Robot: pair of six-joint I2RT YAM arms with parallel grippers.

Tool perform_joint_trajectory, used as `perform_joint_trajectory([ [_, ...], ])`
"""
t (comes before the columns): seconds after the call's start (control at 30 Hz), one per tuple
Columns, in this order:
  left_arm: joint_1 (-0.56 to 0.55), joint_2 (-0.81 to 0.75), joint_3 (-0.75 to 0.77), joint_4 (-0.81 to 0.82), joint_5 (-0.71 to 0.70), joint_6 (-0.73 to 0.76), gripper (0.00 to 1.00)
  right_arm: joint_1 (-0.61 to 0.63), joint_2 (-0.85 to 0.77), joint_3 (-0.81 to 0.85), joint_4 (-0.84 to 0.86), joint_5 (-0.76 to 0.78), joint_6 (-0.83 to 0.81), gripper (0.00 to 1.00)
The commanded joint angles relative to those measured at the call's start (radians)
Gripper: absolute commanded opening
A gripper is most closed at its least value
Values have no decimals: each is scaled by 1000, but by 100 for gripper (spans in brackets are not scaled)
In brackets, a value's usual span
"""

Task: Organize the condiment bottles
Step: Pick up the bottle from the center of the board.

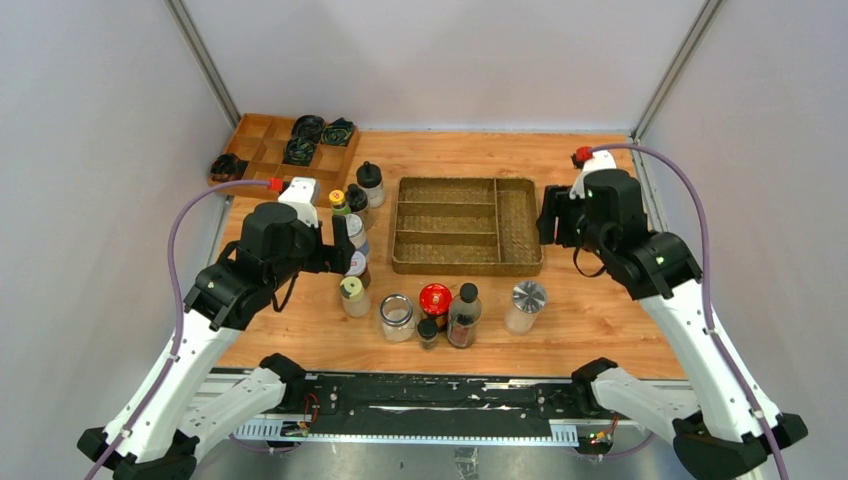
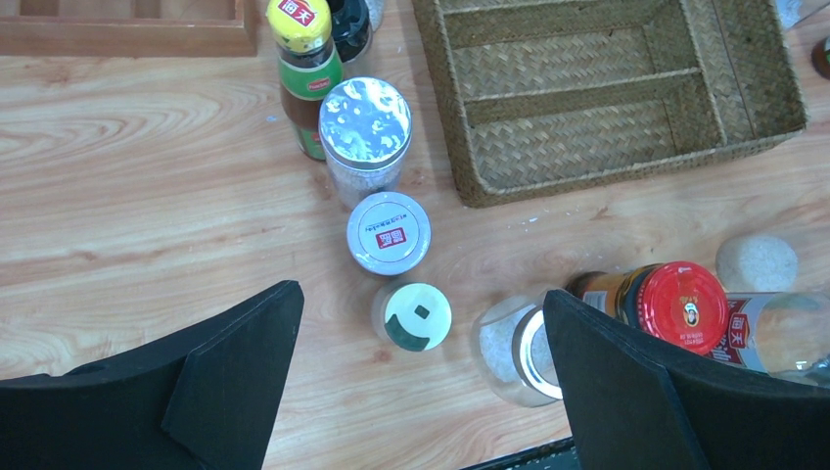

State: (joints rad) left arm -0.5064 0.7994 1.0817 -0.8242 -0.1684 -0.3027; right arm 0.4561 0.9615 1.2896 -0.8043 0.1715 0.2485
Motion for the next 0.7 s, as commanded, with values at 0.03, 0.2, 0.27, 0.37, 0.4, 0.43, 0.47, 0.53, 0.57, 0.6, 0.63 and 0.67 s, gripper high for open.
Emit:
perform_joint_trajectory([
  [0.03,6,-33,-24,44,-9,-12,100,12,-96,-94,-106,75,39,65],
  [0.2,6,-48,-49,44,-8,-16,100,12,-146,-150,-118,146,69,65],
  [0.27,6,-61,-60,45,-16,-20,100,12,-151,-161,-125,214,91,65],
  [0.37,6,-72,-68,45,-25,-20,100,10,-136,-163,-126,333,124,65],
  [0.4,6,-72,-69,45,-25,-18,99,10,-123,-157,-130,378,136,66],
  [0.43,6,-72,-70,44,-25,-16,99,8,-110,-151,-131,425,145,67],
  [0.47,6,-73,-72,46,-26,-15,99,-1,-94,-148,-131,469,156,68],
  [0.53,6,-77,-82,47,-25,-18,99,-41,-56,-141,-121,508,168,70],
  [0.57,6,-79,-89,51,-22,-23,99,-74,-33,-141,-109,502,168,70],
  [0.6,6,-84,-96,57,-15,-26,99,-113,-13,-141,-91,481,166,70],
  [0.63,6,-87,-101,63,-10,-28,99,-160,9,-149,-64,446,153,70],
  [0.67,6,-89,-104,65,-7,-30,99,-204,27,-156,-26,387,143,70],
])
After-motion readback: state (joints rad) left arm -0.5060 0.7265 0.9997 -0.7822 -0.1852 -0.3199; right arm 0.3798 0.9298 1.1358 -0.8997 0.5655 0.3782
